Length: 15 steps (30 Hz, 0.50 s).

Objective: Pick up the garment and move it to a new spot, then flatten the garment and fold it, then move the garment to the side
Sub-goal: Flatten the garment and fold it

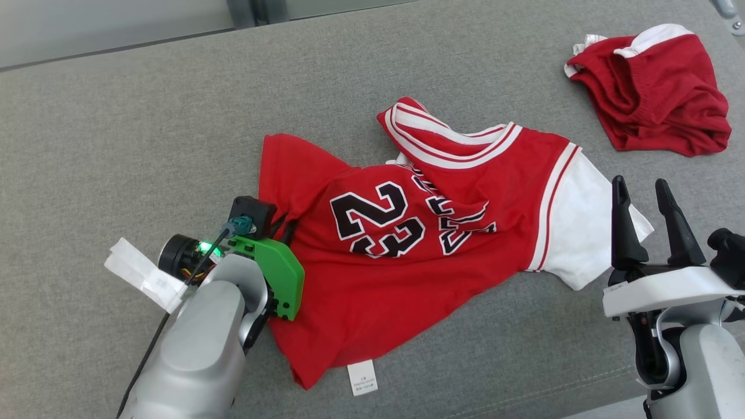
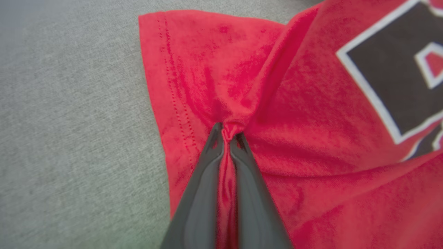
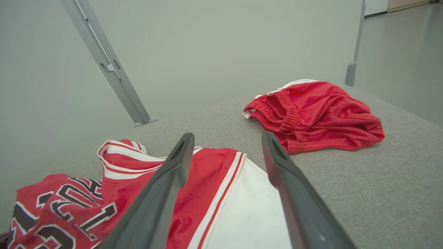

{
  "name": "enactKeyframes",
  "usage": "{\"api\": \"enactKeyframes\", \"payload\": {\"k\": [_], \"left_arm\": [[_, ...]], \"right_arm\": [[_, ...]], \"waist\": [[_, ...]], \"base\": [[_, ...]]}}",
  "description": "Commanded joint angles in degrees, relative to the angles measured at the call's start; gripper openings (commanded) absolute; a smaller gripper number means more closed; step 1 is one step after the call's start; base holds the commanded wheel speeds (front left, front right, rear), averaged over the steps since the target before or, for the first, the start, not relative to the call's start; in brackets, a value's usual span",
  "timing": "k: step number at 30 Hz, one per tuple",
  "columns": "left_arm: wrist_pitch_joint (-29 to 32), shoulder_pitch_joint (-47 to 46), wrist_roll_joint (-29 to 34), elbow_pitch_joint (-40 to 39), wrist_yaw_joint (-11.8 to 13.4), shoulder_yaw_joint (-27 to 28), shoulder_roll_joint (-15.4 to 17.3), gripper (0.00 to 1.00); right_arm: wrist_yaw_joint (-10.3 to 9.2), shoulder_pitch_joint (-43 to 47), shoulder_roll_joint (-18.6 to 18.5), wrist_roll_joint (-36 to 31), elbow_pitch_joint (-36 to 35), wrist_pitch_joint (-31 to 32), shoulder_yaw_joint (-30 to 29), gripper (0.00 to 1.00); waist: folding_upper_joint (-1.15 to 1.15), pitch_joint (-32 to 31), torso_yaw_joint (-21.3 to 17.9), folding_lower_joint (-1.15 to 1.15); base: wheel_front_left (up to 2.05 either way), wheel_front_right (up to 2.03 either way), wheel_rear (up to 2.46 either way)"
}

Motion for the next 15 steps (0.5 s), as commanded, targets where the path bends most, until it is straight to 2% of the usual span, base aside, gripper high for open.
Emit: {"api": "enactKeyframes", "payload": {"k": [1,8,15], "left_arm": [[-1.1,-1.4,0.6,-0.2,0.3,-0.3,0.8,0.0],[-6.9,-5.9,3.4,-2.3,3.0,-1.0,1.9,0.0],[-7.1,-13.3,5.8,-0.7,4.5,-1.9,4.4,0.0]], "right_arm": [[0.01,-0.6,0.1,0.0,0.1,-0.3,-0.1,1.0],[0.01,-1.3,0.0,0.0,-0.4,-0.6,0.2,1.0],[0.01,-2.9,-0.3,0.2,-0.9,-0.8,1.1,1.0]], "waist": [[0.0,0.1,0.3,0.0],[0.0,0.9,0.7,0.0],[0.0,3.0,-1.0,0.0]], "base": [[0.0,0.0,0.0],[0.0,0.0,0.0],[0.0,0.0,0.0]]}}
